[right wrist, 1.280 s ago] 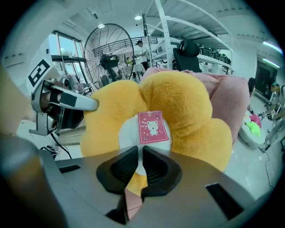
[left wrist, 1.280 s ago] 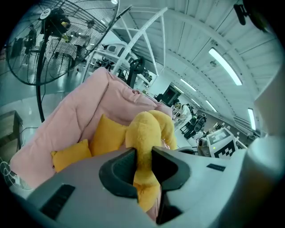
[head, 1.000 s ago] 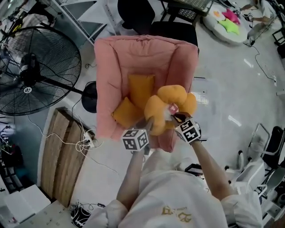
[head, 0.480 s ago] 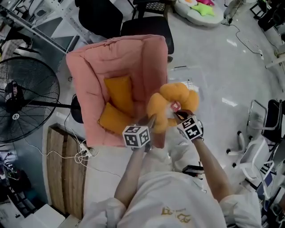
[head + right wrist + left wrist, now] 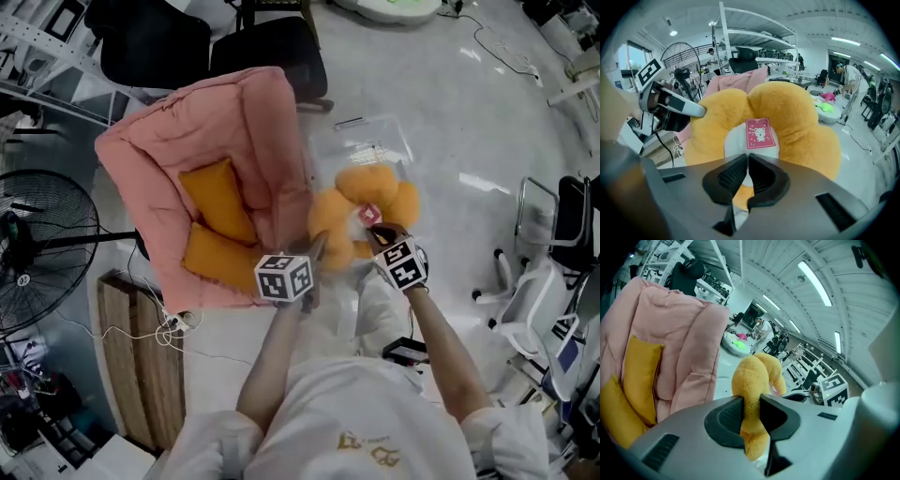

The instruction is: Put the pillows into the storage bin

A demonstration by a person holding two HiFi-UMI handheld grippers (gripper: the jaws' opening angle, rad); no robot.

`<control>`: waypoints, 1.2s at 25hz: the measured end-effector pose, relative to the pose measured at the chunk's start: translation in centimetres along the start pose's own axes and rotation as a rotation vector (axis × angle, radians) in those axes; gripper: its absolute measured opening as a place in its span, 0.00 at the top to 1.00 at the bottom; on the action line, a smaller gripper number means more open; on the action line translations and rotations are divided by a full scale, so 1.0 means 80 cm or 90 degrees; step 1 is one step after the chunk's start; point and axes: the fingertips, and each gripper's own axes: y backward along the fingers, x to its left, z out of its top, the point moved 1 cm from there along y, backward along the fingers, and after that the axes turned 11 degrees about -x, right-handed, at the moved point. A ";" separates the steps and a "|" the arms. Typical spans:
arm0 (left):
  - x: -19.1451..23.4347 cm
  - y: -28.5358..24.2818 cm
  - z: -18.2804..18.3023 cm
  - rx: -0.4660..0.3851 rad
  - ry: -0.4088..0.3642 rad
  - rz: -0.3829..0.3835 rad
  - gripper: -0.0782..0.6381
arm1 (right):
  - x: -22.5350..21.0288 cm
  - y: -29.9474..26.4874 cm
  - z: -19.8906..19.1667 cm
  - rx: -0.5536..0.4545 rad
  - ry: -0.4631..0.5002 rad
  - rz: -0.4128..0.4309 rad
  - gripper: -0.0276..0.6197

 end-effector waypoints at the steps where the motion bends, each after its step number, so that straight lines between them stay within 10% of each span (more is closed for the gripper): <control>1: -0.007 -0.010 -0.004 0.005 0.000 0.003 0.76 | -0.011 0.004 -0.007 0.005 -0.004 0.002 0.92; 30: -0.009 -0.277 -0.197 0.110 0.069 0.062 0.76 | -0.220 -0.067 -0.251 0.139 -0.033 0.059 0.93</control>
